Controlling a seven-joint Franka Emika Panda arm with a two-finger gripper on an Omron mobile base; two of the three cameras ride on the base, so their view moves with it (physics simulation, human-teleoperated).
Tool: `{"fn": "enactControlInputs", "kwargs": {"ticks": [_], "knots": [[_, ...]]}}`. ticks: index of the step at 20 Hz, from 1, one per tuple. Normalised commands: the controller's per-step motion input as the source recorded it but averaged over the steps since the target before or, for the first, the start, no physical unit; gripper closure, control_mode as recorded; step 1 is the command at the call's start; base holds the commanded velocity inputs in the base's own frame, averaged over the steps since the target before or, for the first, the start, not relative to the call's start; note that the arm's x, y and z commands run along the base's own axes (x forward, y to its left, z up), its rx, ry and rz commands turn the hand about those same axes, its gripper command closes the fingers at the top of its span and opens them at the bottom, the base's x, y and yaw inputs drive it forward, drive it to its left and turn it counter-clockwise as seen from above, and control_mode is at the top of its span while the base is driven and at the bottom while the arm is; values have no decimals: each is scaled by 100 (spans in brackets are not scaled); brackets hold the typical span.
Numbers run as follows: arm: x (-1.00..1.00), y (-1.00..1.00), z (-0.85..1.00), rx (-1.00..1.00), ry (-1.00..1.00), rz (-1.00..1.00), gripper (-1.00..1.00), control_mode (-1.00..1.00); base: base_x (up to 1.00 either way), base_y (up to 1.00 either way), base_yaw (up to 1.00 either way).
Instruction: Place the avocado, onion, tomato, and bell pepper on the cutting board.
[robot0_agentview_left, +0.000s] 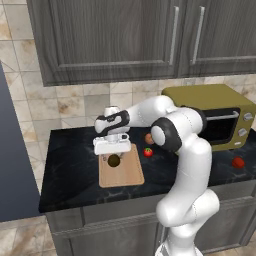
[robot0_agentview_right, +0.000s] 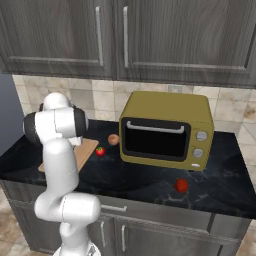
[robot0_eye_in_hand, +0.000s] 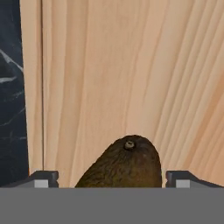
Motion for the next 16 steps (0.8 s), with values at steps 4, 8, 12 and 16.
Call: {"fn": "enactControlInputs", "kwargs": {"ticks": [4, 8, 12, 16], "knots": [[0, 0, 21, 0, -9, 0, -100, -100, 0, 0, 0], [-7, 0, 44, -1, -17, 0, -100, -100, 0, 0, 0], [-25, 0, 43, -2, -21, 0, -100, -100, 0, 0, 0], [-36, 0, 35, 0, -20, 0, -100, -100, 0, 0, 0]]}}
